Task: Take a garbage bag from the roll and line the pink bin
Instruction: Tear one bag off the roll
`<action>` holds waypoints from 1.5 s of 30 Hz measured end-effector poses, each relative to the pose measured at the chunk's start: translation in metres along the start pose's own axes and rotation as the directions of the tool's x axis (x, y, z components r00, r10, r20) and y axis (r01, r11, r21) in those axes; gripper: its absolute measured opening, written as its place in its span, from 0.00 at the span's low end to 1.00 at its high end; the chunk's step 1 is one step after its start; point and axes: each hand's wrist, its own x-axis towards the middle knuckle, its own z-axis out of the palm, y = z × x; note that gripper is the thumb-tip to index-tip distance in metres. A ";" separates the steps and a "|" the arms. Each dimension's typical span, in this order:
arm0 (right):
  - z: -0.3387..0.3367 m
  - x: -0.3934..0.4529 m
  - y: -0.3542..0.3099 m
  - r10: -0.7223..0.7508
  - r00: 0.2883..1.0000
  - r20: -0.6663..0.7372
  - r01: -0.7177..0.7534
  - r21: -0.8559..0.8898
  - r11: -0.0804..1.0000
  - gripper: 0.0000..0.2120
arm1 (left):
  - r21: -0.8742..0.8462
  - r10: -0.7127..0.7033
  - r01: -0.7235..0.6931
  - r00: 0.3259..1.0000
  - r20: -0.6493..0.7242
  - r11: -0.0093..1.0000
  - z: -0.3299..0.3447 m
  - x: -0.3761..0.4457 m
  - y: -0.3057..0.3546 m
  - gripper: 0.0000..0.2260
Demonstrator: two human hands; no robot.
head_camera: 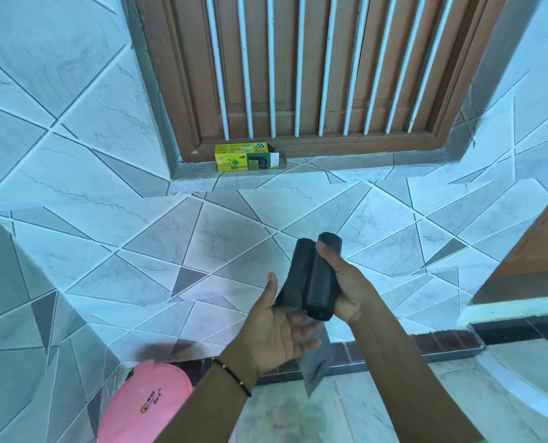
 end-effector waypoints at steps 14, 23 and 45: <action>-0.010 -0.006 0.000 -0.169 0.983 -0.073 0.154 -0.174 0.973 0.14 | 0.015 0.470 -0.496 0.812 -0.347 0.868 0.004 0.000 0.007 0.12; -0.003 -0.009 0.003 -0.288 0.957 -0.034 0.258 -0.350 0.900 0.13 | 0.180 0.527 -0.498 0.758 -0.384 0.848 0.006 -0.002 0.004 0.06; 0.005 -0.006 0.004 -0.422 0.904 -0.070 0.361 -0.402 0.841 0.13 | 0.316 0.659 -0.581 0.618 -0.428 0.750 0.018 0.002 0.007 0.05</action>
